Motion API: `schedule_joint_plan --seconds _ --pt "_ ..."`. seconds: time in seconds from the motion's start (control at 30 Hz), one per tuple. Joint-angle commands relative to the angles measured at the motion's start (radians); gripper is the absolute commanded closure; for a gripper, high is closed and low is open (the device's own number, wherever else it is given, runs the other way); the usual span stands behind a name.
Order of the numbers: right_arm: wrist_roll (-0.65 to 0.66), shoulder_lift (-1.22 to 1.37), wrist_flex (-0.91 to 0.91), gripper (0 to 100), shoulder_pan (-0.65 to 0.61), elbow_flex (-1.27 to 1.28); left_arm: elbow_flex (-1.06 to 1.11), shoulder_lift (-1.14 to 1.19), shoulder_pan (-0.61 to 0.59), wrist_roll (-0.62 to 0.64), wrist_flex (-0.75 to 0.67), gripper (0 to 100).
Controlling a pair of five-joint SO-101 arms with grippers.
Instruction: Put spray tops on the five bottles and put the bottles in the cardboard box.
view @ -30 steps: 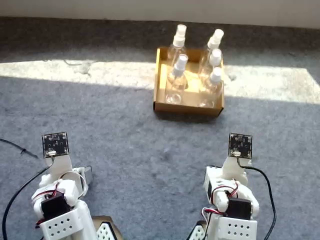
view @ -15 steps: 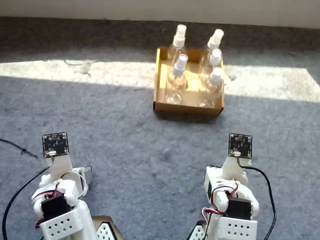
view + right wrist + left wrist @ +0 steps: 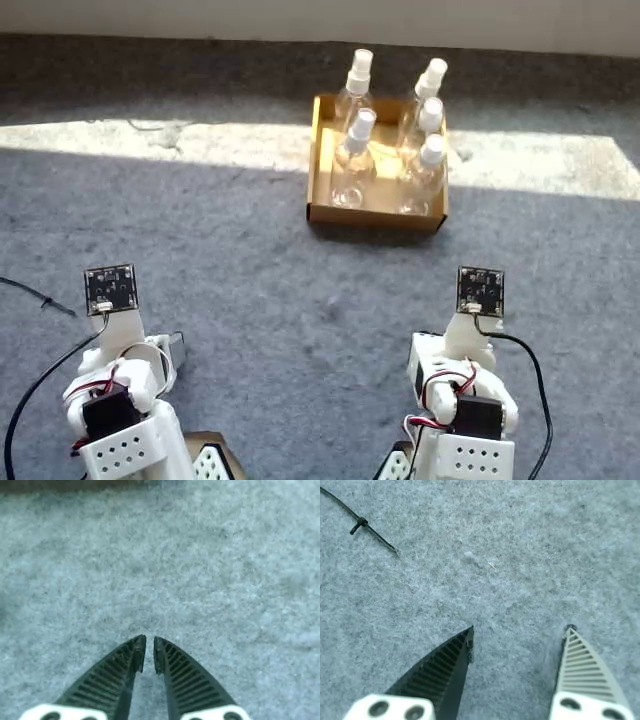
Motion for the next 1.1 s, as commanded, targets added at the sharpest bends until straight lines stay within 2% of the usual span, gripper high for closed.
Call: schedule_joint_plan --seconds 0.0,0.27,0.47,0.53,1.07 --pt "0.005 -0.007 0.007 99.1 0.012 0.151 0.019 -0.01 -0.005 -0.006 0.006 74" --pt "0.005 -0.007 0.007 99.1 0.012 0.151 0.019 -0.012 0.022 -0.005 0.011 74" --pt "0.005 -0.007 0.007 99.1 0.012 0.151 0.019 -0.012 0.392 -0.005 0.011 74" --pt "0.005 -0.007 0.007 99.1 0.012 0.151 0.019 -0.012 0.452 -0.005 0.011 74" --pt "0.005 -0.007 0.007 99.1 0.012 0.151 0.019 -0.012 0.453 -0.005 0.011 74"
